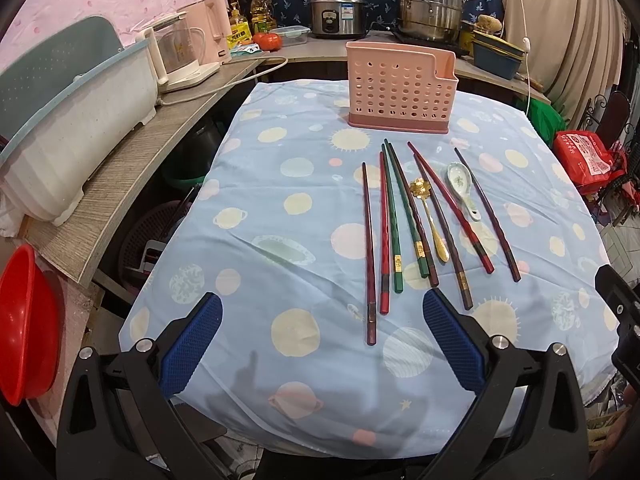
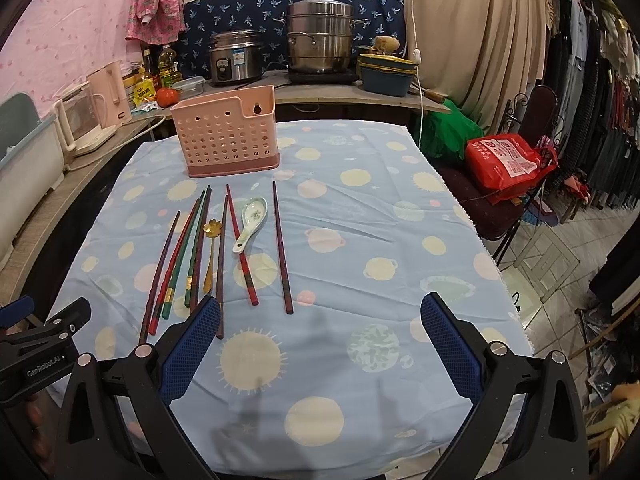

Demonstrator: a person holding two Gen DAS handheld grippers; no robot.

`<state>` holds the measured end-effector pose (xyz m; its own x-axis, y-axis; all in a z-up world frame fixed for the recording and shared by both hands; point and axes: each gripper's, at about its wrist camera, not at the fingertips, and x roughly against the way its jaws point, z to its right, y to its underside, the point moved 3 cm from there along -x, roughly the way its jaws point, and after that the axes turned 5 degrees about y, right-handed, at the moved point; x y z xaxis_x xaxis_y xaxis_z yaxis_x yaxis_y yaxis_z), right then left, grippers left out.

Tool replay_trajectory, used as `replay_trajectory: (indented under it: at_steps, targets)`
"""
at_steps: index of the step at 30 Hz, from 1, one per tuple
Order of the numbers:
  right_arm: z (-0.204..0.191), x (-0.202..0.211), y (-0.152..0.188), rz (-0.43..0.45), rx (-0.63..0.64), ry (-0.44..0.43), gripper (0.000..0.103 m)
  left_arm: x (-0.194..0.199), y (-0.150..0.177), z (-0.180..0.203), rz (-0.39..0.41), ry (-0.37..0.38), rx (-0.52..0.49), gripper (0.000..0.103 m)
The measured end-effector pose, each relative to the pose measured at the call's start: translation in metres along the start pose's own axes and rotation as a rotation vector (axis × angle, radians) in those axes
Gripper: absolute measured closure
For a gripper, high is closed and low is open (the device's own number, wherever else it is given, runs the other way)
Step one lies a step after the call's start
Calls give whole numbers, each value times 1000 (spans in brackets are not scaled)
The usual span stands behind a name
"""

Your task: Organize utensils

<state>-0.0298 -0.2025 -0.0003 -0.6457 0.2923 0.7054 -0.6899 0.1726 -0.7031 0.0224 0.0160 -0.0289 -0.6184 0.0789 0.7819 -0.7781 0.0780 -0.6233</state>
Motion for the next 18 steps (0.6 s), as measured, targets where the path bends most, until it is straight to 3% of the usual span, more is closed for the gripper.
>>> replay_trajectory:
  at_steps: [18]
  targets:
    - [0, 0, 0, 0, 0, 2, 7, -2, 1, -1, -3, 2, 1, 7]
